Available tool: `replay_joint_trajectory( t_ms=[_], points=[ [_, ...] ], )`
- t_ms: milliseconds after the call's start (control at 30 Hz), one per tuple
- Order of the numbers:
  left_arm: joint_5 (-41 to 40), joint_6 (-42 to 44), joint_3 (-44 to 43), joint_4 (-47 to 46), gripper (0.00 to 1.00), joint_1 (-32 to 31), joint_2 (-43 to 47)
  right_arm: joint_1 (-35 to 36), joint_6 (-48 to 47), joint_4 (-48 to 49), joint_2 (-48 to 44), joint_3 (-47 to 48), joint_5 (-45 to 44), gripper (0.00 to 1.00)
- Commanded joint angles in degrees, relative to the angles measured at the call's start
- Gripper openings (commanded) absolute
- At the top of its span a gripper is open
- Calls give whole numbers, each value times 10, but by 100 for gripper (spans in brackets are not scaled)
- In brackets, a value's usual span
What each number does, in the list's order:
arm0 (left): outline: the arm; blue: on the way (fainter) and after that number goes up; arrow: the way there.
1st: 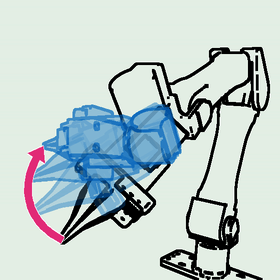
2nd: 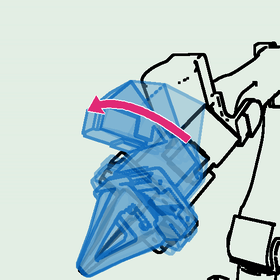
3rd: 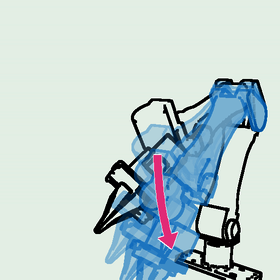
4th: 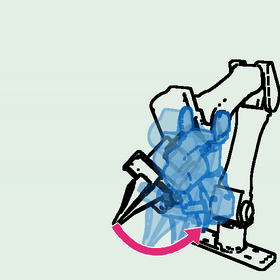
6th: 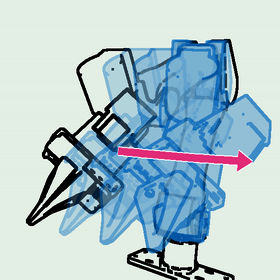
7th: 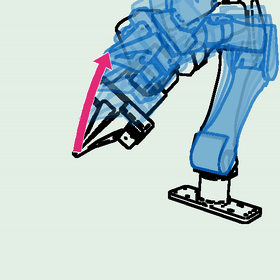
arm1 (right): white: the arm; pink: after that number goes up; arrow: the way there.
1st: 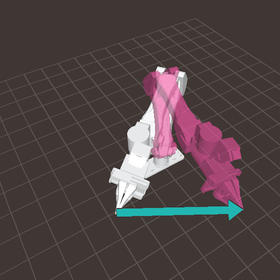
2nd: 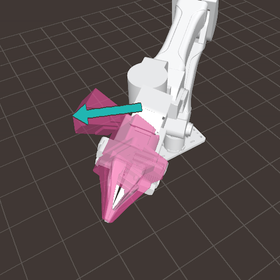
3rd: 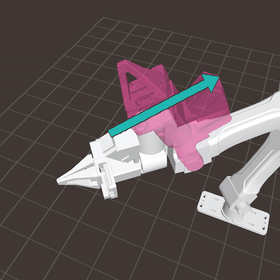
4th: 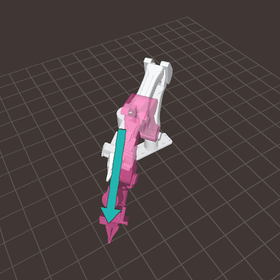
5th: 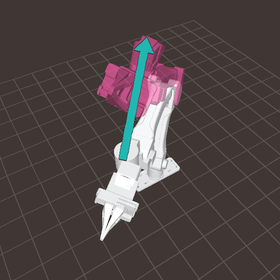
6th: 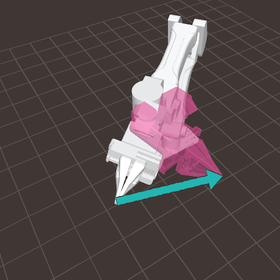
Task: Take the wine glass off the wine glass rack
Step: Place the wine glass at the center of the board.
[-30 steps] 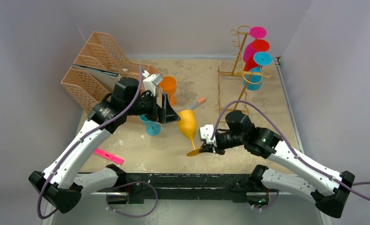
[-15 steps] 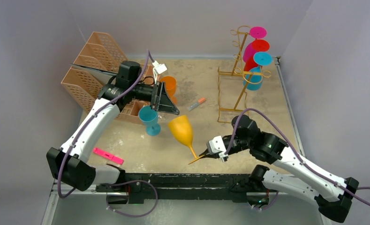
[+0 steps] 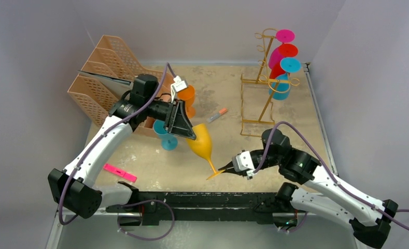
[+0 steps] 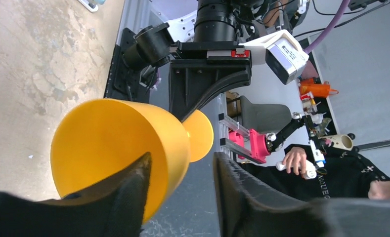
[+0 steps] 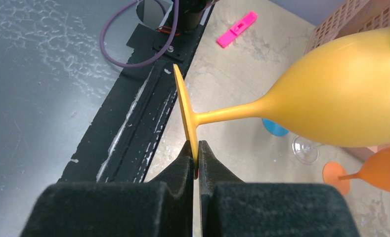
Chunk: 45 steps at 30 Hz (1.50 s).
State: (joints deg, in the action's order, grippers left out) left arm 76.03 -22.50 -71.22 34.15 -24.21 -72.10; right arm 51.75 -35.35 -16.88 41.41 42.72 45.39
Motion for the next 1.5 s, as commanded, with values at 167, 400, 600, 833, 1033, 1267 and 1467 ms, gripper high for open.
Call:
replay_joint_trajectory(
  t_ms=[167,400,600,833,1033,1267,1467],
  points=[
    [21,-1,5,-52,23,-7,18,2,10,20,-3,4,-43,0],
    [33,-19,4,-78,7,-7,28,2,18,18,-18,-7,-63,0],
    [29,-15,4,-83,3,-7,41,2,21,17,-11,-7,-63,0],
    [12,-26,6,-93,4,-7,42,2,31,24,-8,-6,-57,0],
    [3,-25,-3,-86,2,-7,41,2,44,17,-10,-6,-68,5],
    [-46,-9,-15,-48,0,-7,48,3,56,22,-20,-12,-83,11],
    [-27,-20,-14,-75,0,-7,48,2,60,27,-26,-13,-90,25]
  ],
)
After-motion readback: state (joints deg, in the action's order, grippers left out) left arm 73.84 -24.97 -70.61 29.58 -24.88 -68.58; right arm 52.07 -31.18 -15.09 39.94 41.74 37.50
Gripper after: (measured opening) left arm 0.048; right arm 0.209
